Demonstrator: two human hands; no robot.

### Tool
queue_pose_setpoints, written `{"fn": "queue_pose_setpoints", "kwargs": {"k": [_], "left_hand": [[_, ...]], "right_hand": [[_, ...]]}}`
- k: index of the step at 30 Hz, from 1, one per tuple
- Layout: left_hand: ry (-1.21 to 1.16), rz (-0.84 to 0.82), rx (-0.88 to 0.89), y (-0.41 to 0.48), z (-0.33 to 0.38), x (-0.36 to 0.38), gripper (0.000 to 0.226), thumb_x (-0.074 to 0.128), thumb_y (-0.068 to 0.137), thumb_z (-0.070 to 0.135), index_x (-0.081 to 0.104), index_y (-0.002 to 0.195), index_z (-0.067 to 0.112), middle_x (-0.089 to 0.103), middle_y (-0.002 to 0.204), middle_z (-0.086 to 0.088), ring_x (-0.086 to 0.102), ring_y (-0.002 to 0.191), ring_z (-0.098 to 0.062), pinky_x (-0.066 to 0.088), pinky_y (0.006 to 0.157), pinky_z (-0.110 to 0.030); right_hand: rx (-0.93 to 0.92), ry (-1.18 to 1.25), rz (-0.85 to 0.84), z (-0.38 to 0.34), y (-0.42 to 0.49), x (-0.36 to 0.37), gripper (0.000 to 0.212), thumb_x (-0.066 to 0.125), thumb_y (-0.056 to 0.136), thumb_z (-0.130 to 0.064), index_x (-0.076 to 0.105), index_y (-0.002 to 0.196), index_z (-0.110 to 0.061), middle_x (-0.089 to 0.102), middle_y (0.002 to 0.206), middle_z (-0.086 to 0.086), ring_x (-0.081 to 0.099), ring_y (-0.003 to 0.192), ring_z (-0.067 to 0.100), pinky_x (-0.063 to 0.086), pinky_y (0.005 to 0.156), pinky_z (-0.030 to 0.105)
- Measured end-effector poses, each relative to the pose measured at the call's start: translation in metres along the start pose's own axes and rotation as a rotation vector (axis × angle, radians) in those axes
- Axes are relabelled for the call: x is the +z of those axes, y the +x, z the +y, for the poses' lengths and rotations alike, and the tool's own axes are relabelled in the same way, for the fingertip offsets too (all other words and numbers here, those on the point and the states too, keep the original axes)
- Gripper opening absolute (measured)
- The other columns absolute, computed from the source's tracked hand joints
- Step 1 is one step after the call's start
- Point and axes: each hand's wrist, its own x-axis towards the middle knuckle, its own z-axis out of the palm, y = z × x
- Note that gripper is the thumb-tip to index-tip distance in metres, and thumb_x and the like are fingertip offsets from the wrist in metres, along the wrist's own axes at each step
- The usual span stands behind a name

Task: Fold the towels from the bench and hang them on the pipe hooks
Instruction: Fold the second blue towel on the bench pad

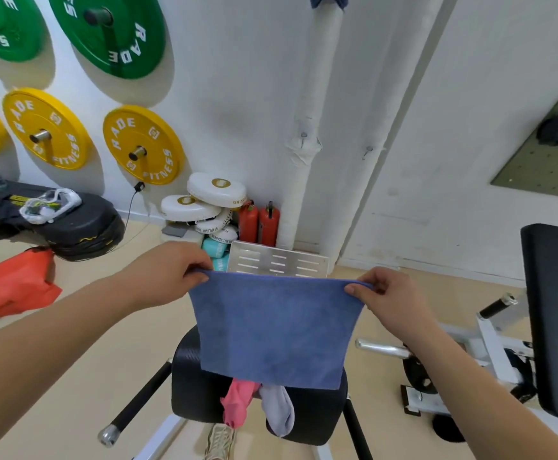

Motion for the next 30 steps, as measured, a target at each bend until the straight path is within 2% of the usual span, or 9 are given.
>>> {"fn": "queue_pose_setpoints", "kwargs": {"k": [2, 4, 8, 13, 17, 21, 24, 27, 30], "left_hand": [[0.001, 0.084, -0.005, 0.007, -0.004, -0.01, 0.007, 0.069, 0.092, 0.025, 0.073, 0.096, 0.03, 0.064, 0.089, 0.018, 0.057, 0.084, -0.008, 0.045, 0.072, -0.022], [-0.04, 0.164, -0.009, 0.007, -0.008, -0.02, 0.004, 0.074, 0.09, 0.027, 0.073, 0.092, 0.03, 0.065, 0.085, 0.015, 0.059, 0.08, -0.009, 0.048, 0.072, -0.026], [-0.079, 0.239, 0.01, -0.005, -0.016, -0.016, 0.007, 0.077, 0.088, 0.023, 0.073, 0.092, 0.028, 0.067, 0.083, 0.015, 0.06, 0.073, -0.009, 0.048, 0.068, -0.029], [-0.081, 0.104, -0.125, -0.033, -0.025, 0.048, 0.005, 0.069, 0.094, 0.031, 0.071, 0.098, 0.033, 0.06, 0.075, 0.025, 0.064, 0.069, -0.007, 0.042, 0.065, -0.017], [-0.078, -0.086, -0.18, -0.075, -0.034, 0.132, 0.017, 0.06, 0.097, 0.022, 0.073, 0.107, 0.027, 0.071, 0.099, 0.013, 0.064, 0.09, -0.013, 0.039, 0.071, -0.02], [-0.144, -0.256, -0.259, -0.121, -0.036, 0.179, 0.016, 0.056, 0.098, 0.022, 0.067, 0.096, 0.034, 0.062, 0.083, 0.019, 0.06, 0.082, -0.009, 0.046, 0.071, -0.022], [-0.154, -0.289, -0.23, -0.142, -0.038, 0.186, 0.022, 0.056, 0.096, 0.028, 0.056, 0.086, 0.047, 0.061, 0.083, 0.018, 0.055, 0.081, -0.001, 0.043, 0.069, -0.019], [-0.156, -0.323, -0.236, -0.146, -0.039, 0.184, 0.017, 0.057, 0.097, 0.033, 0.056, 0.09, 0.049, 0.057, 0.094, 0.017, 0.052, 0.092, 0.002, 0.045, 0.076, -0.019], [-0.226, -0.344, -0.263, -0.125, -0.043, 0.184, 0.02, 0.057, 0.098, 0.025, 0.056, 0.089, 0.043, 0.063, 0.096, 0.016, 0.058, 0.092, -0.006, 0.051, 0.081, -0.026]], "right_hand": [[-0.023, 0.03, 0.055, -0.01, 0.006, -0.003, 0.017, 0.081, 0.085, -0.033, 0.071, 0.074, -0.026, 0.065, 0.058, -0.012, 0.052, 0.055, 0.013, 0.041, 0.054, 0.025], [-0.057, 0.068, 0.092, -0.018, 0.008, -0.007, 0.014, 0.08, 0.086, -0.03, 0.073, 0.076, -0.025, 0.064, 0.054, -0.013, 0.054, 0.051, 0.01, 0.043, 0.054, 0.026], [-0.108, 0.065, 0.017, -0.016, 0.0, -0.004, 0.011, 0.073, 0.093, -0.018, 0.077, 0.088, -0.027, 0.071, 0.061, -0.012, 0.063, 0.052, 0.003, 0.049, 0.059, 0.025], [0.011, 0.012, -0.158, 0.039, -0.019, 0.032, 0.025, 0.069, 0.094, -0.007, 0.077, 0.094, -0.031, 0.079, 0.081, -0.008, 0.076, 0.078, 0.014, 0.062, 0.08, 0.034], [0.127, -0.089, -0.299, 0.091, -0.054, 0.081, 0.024, 0.069, 0.094, -0.012, 0.074, 0.093, -0.036, 0.076, 0.094, -0.012, 0.071, 0.089, 0.009, 0.056, 0.081, 0.024], [0.177, -0.203, -0.483, 0.135, -0.096, 0.115, 0.018, 0.066, 0.094, -0.014, 0.069, 0.088, -0.031, 0.072, 0.081, -0.008, 0.067, 0.074, 0.009, 0.053, 0.069, 0.022], [0.163, -0.23, -0.497, 0.151, -0.112, 0.119, 0.02, 0.062, 0.093, -0.012, 0.062, 0.083, -0.029, 0.061, 0.069, -0.009, 0.052, 0.062, 0.009, 0.043, 0.061, 0.019], [0.185, -0.246, -0.533, 0.158, -0.11, 0.121, 0.015, 0.061, 0.094, -0.016, 0.064, 0.086, -0.029, 0.066, 0.078, -0.01, 0.057, 0.07, 0.009, 0.044, 0.063, 0.017], [0.231, -0.206, -0.516, 0.16, -0.094, 0.128, 0.011, 0.061, 0.095, -0.017, 0.065, 0.091, -0.027, 0.07, 0.09, -0.007, 0.066, 0.084, 0.016, 0.055, 0.074, 0.03]]}}
